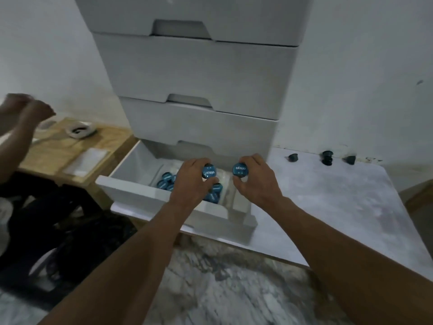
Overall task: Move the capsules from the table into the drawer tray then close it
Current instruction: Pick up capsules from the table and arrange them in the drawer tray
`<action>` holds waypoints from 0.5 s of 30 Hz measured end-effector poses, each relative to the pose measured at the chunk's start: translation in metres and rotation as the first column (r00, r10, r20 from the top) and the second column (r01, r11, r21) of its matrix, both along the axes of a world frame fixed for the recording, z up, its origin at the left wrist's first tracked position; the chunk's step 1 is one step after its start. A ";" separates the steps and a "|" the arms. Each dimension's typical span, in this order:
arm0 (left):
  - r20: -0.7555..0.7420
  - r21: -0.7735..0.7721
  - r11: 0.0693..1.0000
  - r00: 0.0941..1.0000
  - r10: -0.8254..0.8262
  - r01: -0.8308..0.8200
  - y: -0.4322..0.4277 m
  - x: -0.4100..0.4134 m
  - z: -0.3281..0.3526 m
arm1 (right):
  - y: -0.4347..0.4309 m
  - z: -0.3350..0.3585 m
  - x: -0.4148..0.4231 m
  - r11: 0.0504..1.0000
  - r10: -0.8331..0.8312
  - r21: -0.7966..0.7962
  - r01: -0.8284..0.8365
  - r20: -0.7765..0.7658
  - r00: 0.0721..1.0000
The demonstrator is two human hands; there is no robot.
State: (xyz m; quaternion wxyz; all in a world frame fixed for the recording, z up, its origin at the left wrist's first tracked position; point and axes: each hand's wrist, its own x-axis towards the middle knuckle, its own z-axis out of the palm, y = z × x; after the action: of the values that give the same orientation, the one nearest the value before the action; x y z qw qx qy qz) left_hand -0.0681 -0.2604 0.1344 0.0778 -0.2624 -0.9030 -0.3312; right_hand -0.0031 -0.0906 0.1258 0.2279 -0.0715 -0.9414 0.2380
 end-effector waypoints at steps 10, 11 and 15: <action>0.029 -0.060 0.998 1.000 -0.001 0.003 -0.086 -0.059 -0.005 | -0.089 -0.013 -0.053 0.998 0.017 -0.067 -0.010 0.095 0.995; 0.038 -0.069 0.998 0.999 0.001 0.002 -0.089 -0.066 -0.006 | -0.090 -0.015 -0.059 0.998 0.022 -0.065 -0.015 0.107 0.994; 0.107 -0.111 0.994 0.994 0.007 0.005 -0.092 -0.096 -0.013 | -0.090 -0.025 -0.091 0.997 0.057 -0.068 -0.047 0.161 0.985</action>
State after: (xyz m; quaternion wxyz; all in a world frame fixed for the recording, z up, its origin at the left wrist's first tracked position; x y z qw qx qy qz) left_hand -0.1639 -0.3523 0.1216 0.0146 -0.2475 -0.9231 -0.2940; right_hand -0.0937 -0.1809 0.1013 0.1416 -0.0734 -0.9503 0.2675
